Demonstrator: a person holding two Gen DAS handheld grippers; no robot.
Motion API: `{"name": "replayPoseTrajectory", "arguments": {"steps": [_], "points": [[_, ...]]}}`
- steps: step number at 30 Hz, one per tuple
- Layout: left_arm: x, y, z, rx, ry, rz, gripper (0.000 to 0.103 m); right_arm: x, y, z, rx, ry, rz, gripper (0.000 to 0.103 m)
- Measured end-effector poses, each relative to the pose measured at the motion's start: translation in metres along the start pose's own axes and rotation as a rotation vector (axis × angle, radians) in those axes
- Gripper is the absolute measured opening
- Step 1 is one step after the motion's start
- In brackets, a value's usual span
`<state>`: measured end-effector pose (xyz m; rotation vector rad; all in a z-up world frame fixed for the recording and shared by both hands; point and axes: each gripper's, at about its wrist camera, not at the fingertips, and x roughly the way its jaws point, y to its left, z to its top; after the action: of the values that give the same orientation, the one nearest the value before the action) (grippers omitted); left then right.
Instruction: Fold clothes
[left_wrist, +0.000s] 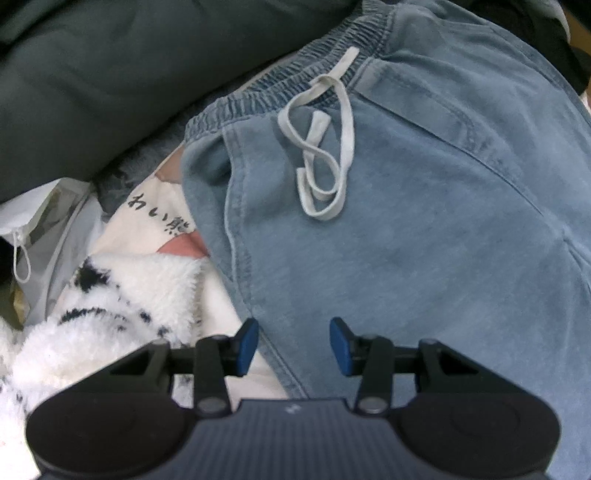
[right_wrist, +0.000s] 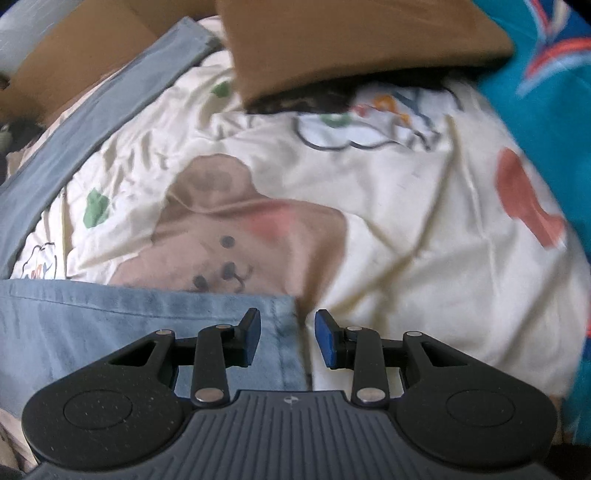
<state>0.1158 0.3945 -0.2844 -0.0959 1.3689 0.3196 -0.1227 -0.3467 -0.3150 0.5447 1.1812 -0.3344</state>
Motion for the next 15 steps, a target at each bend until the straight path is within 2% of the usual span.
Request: {"name": "replayPoseTrajectory", "arguments": {"steps": [5,7,12,13,15], "points": [[0.002,0.002,-0.003,0.000,-0.008,-0.016,0.046,0.029,0.014,-0.001,-0.114,0.068,-0.041,0.043],[0.002,0.002,-0.004,-0.007,-0.017,-0.029,0.046,0.037,0.017,-0.002,-0.151,0.087,-0.032,0.043],[0.006,-0.002,-0.007,0.030,-0.014,-0.024,0.046,0.046,0.032,-0.003,-0.256,0.093,-0.046,0.042],[0.006,-0.002,-0.007,0.034,-0.016,-0.024,0.046,0.045,0.033,-0.004,-0.271,0.088,-0.054,0.040],[0.006,-0.003,-0.007,0.047,-0.020,-0.023,0.046,0.042,0.032,-0.006,-0.278,0.079,-0.072,0.020]]}}
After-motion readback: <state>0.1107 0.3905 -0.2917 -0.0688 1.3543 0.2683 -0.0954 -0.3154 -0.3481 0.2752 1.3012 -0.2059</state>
